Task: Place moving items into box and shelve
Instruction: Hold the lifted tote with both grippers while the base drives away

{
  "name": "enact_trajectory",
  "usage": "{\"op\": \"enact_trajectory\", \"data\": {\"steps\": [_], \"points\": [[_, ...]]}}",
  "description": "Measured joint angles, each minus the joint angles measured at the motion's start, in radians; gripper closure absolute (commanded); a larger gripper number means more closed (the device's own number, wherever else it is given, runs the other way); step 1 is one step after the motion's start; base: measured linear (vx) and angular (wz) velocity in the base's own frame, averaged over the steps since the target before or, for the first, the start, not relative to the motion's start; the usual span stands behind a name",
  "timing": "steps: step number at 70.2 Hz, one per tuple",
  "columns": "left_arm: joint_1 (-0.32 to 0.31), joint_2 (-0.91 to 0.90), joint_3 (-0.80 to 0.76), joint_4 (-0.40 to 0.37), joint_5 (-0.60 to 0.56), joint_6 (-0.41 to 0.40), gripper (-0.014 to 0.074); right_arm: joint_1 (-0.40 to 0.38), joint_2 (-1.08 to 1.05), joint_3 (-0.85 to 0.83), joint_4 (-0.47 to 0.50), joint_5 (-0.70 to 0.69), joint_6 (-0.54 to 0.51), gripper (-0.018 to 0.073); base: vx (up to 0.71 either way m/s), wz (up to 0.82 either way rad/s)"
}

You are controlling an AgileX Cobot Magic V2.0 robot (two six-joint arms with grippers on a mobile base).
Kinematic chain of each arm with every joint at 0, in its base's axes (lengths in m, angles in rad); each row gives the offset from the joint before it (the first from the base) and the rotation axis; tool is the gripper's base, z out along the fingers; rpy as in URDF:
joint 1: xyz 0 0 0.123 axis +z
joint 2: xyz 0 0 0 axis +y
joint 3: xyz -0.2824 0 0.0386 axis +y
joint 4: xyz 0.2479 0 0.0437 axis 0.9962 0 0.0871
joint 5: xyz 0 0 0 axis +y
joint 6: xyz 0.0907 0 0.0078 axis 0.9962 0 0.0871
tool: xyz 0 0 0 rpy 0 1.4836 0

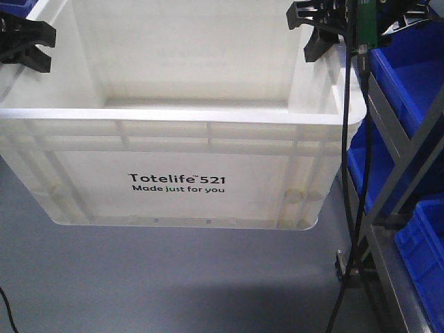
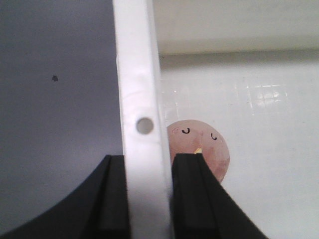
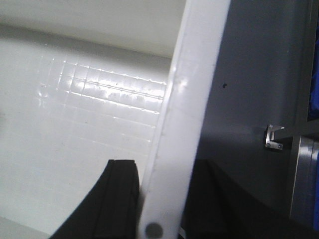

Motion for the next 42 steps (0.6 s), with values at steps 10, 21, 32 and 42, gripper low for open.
{"op": "enact_trajectory", "data": {"steps": [10, 21, 32, 42], "points": [[0.0, 0.0, 0.0, 0.0, 0.0, 0.0, 0.0622, 0.0, 0.0, 0.0, -0.001, 0.0, 0.0, 0.0571, 0.46, -0.08], [0.0, 0.0, 0.0, 0.0, 0.0, 0.0, 0.0622, 0.0, 0.0, 0.0, -0.001, 0.0, 0.0, 0.0571, 0.46, -0.02], [0.0, 0.0, 0.0, 0.0, 0.0, 0.0, 0.0622, 0.0, 0.0, 0.0, -0.001, 0.0, 0.0, 0.0571, 0.46, 0.02], [0.0, 0.0, 0.0, 0.0, 0.0, 0.0, 0.0622, 0.0, 0.0, 0.0, -0.001, 0.0, 0.0, 0.0571, 0.46, 0.06]]}}
